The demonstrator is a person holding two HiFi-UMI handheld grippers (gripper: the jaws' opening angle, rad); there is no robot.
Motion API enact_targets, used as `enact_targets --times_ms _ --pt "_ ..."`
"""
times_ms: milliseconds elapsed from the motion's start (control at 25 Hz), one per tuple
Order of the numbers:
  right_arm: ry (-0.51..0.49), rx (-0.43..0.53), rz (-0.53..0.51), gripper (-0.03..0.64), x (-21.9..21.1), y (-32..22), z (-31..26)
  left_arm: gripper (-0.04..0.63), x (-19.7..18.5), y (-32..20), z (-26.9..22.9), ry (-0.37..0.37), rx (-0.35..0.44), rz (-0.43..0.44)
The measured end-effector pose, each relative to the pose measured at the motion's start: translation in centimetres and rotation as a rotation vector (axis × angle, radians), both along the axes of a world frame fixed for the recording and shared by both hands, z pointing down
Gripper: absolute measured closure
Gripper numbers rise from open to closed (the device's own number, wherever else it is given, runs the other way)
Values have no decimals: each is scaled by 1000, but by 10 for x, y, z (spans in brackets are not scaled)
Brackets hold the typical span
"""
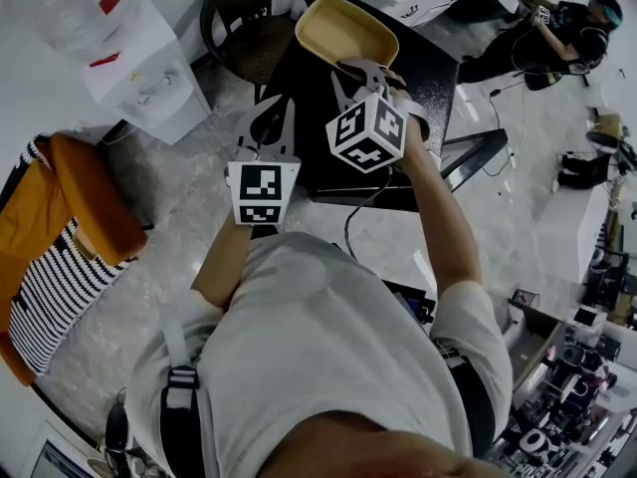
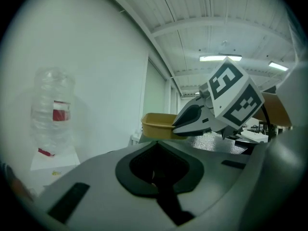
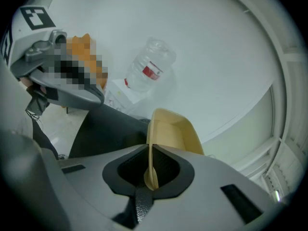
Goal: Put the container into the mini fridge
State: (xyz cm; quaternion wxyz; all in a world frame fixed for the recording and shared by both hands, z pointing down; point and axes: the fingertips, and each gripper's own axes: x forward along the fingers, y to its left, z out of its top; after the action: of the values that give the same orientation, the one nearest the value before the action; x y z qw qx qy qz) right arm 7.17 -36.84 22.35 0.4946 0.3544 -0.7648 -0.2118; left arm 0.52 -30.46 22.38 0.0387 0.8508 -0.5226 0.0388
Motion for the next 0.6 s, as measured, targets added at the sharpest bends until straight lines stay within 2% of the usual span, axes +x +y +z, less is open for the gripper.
enact_targets --times_ms 200,600 --pt "-60 -44 -28 565 9 25 -6 583 6 13 -4 8 -13 -46" --pt "-102 -71 -101 565 17 73 -4 584 32 43 2 -21 -29 -58"
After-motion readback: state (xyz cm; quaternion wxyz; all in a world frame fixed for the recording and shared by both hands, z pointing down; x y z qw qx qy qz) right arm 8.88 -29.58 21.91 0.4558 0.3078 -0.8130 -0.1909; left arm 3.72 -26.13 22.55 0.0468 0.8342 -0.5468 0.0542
